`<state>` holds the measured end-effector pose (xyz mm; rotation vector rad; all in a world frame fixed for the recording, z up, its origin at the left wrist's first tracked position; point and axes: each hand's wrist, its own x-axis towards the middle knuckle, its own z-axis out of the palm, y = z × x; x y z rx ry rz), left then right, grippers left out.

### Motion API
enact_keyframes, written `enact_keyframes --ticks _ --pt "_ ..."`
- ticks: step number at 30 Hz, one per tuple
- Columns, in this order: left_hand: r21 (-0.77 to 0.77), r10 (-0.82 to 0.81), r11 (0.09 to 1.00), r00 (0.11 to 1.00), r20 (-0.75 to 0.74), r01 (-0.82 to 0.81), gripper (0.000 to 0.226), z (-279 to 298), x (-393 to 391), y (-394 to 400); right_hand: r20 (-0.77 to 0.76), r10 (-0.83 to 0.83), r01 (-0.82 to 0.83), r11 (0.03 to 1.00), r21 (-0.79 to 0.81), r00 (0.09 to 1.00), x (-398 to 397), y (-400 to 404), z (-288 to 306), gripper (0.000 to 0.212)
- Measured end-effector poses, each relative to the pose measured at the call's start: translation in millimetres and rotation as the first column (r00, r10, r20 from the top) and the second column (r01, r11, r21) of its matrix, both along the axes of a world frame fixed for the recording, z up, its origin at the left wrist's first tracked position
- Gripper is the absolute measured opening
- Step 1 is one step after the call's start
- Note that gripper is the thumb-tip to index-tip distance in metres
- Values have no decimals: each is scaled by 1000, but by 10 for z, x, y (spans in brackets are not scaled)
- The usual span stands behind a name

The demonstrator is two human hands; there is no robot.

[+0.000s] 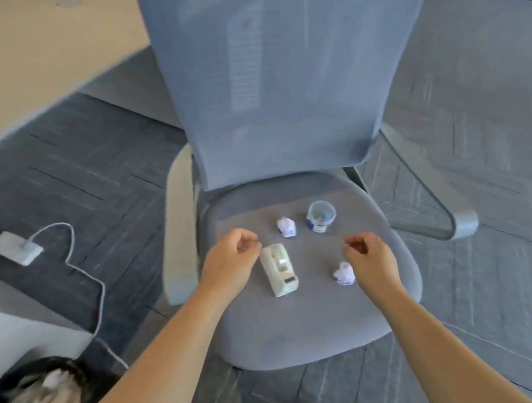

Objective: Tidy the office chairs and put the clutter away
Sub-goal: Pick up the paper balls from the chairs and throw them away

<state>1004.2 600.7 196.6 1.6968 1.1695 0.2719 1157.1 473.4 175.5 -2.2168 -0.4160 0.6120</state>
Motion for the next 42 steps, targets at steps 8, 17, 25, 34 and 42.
enact_keyframes --ticks 8,17,25,34,42 --pt "-145 -101 986 989 -110 85 23 -1038 1317 -611 -68 -49 41 992 -115 996 1077 -644 -808 27" --pt "-146 -316 948 900 -300 284 65 -2172 2057 -854 -238 -149 131 987 -90 960 1524 -911 -1677 23" --pt "-46 -219 975 916 -337 216 36 -2246 2219 -726 -292 -176 163 984 -69 940 1608 -853 -1835 11" --pt "-4 48 999 991 -127 -49 32 -1476 1923 -84 -314 -41 39 999 -12 948 1427 -67 -1533 19" --pt "-53 261 962 961 -92 -267 23 -1624 1318 720 -287 171 -193 980 -48 943 1105 927 -1452 34"
